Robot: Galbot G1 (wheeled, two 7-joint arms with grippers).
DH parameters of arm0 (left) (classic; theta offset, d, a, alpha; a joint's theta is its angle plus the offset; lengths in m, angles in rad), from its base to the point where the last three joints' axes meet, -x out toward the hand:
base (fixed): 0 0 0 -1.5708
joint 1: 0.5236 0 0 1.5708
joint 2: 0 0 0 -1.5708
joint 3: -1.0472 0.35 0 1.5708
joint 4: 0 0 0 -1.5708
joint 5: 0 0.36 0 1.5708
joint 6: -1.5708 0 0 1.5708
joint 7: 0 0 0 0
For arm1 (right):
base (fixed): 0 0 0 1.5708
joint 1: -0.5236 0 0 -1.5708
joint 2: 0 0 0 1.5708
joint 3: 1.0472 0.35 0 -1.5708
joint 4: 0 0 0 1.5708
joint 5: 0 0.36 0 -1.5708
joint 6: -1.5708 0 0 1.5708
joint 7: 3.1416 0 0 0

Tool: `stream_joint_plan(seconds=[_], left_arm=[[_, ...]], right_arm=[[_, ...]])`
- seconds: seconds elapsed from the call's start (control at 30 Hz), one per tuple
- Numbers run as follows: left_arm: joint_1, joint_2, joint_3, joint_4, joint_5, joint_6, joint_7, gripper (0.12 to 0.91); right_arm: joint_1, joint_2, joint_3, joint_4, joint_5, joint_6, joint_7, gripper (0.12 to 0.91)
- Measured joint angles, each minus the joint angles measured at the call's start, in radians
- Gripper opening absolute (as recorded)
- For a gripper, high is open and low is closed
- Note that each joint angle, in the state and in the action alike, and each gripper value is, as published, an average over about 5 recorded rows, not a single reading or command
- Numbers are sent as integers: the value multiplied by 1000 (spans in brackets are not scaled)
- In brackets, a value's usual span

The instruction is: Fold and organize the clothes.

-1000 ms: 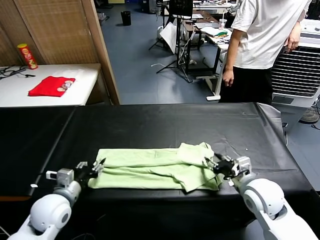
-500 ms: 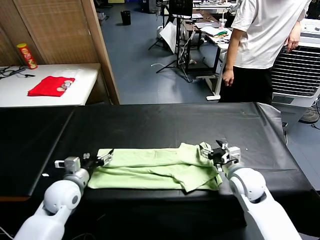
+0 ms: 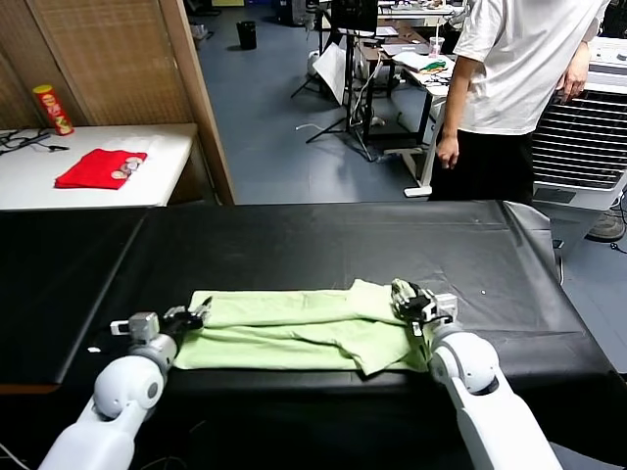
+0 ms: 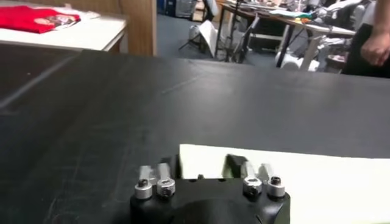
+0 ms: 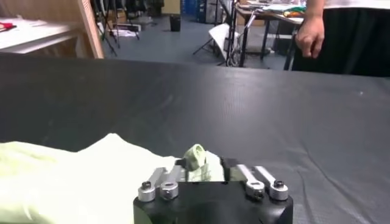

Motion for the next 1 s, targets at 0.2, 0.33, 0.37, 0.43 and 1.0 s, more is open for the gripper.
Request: stream_joint_plan(seconds=[0.2,0.33,0.37,0.43,1.0], left_arm=[[-15,-26,1,17,125,-33,12,139],[-22,-29,1,17,142,-31,28,163],[-22,-28,1,16,144,-31,32,184],[-19,-23,-2,11,143,-31,36,276],[110,-28,-105,-86,22,-24,41,798]], right_arm=[[5,44,0,-22,-32,33,7,168],[-6,50,8,-12,-33,30,-21,261],[-10,49,11,-6,-33,29,-29,317],[-20,43,19,10,-33,28,-43,417],[-171,-47,89,227,-9,29,-87,798]])
